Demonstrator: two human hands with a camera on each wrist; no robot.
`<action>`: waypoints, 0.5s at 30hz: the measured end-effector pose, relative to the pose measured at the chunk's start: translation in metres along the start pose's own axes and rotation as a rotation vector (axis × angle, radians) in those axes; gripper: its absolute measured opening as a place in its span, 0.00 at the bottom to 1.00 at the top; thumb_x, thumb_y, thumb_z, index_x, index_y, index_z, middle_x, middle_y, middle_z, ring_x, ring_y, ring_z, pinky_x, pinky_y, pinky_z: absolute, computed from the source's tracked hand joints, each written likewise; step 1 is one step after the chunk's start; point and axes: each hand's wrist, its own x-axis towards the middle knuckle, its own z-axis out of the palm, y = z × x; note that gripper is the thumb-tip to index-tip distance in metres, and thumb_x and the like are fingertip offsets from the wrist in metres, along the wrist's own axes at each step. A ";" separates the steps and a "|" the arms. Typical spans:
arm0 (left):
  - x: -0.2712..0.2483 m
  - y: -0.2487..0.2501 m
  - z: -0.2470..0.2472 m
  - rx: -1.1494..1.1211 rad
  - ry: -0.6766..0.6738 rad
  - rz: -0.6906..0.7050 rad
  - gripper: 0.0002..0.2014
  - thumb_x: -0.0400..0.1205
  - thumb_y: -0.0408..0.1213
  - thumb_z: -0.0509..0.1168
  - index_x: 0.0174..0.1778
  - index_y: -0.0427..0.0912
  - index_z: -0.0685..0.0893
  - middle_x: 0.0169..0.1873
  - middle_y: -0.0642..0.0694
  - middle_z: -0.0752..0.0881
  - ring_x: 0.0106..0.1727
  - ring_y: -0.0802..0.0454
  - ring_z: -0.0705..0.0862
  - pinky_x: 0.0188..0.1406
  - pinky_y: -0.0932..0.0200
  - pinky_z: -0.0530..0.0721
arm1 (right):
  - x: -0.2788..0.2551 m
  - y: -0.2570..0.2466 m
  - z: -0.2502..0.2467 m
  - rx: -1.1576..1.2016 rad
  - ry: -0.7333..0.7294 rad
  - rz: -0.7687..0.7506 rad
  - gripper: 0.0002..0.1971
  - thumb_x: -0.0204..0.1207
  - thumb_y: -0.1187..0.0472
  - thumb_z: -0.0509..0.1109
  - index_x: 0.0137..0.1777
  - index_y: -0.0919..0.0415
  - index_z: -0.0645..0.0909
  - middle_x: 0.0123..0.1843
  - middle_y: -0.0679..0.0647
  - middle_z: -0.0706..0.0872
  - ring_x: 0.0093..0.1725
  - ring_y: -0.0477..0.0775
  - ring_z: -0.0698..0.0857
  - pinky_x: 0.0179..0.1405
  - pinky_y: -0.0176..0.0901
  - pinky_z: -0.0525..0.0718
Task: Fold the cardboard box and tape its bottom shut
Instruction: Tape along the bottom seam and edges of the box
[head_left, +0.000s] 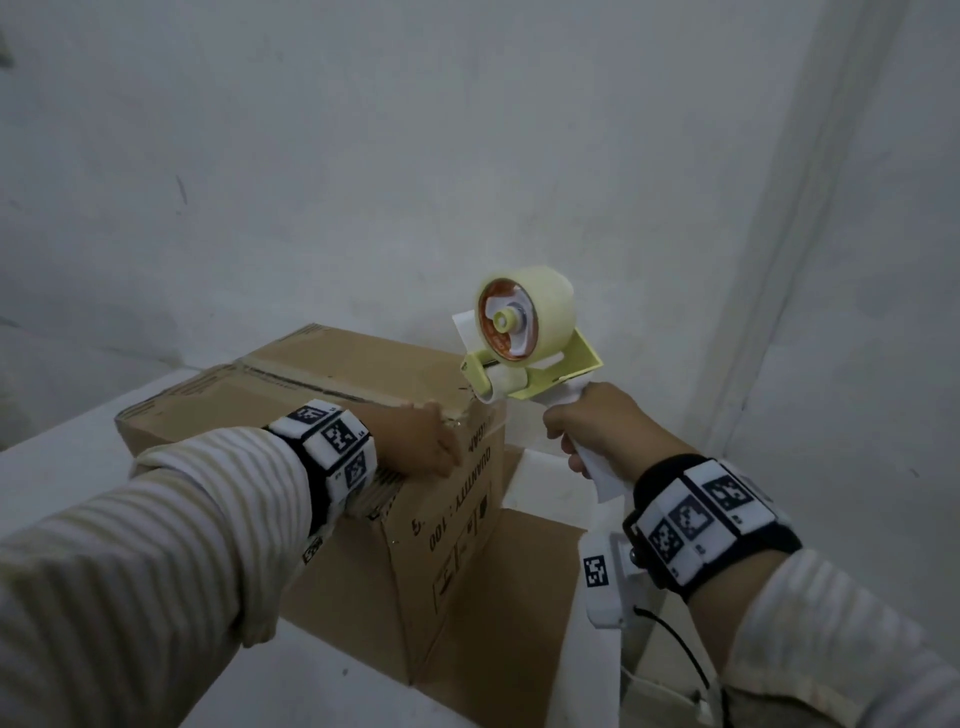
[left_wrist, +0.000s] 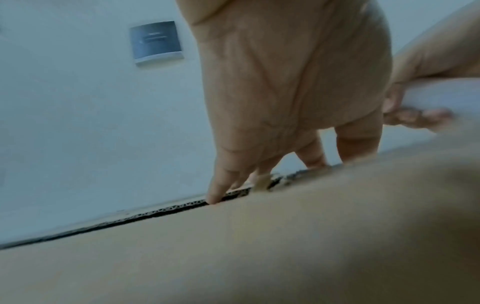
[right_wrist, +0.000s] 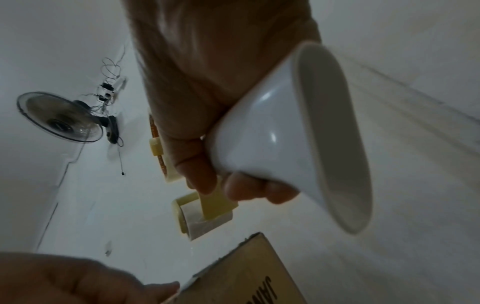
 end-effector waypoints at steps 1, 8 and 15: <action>-0.005 -0.001 -0.007 -0.076 0.014 0.016 0.19 0.86 0.45 0.54 0.74 0.53 0.75 0.79 0.47 0.65 0.80 0.42 0.63 0.76 0.57 0.60 | 0.000 -0.006 0.001 -0.009 -0.002 -0.009 0.04 0.71 0.72 0.65 0.38 0.66 0.73 0.29 0.60 0.69 0.23 0.54 0.66 0.23 0.41 0.65; -0.002 -0.038 -0.045 -0.916 0.298 -0.273 0.20 0.86 0.44 0.54 0.57 0.30 0.80 0.46 0.37 0.83 0.38 0.43 0.81 0.40 0.52 0.82 | -0.004 -0.057 0.007 0.019 0.021 -0.080 0.05 0.71 0.72 0.65 0.45 0.67 0.73 0.29 0.60 0.69 0.22 0.54 0.67 0.19 0.35 0.64; 0.025 -0.077 -0.065 -1.412 -0.095 -0.142 0.36 0.84 0.61 0.48 0.69 0.29 0.73 0.64 0.33 0.81 0.51 0.39 0.82 0.41 0.49 0.83 | 0.009 -0.103 0.029 0.037 0.065 -0.122 0.07 0.72 0.70 0.67 0.49 0.68 0.75 0.28 0.62 0.73 0.22 0.57 0.71 0.24 0.42 0.69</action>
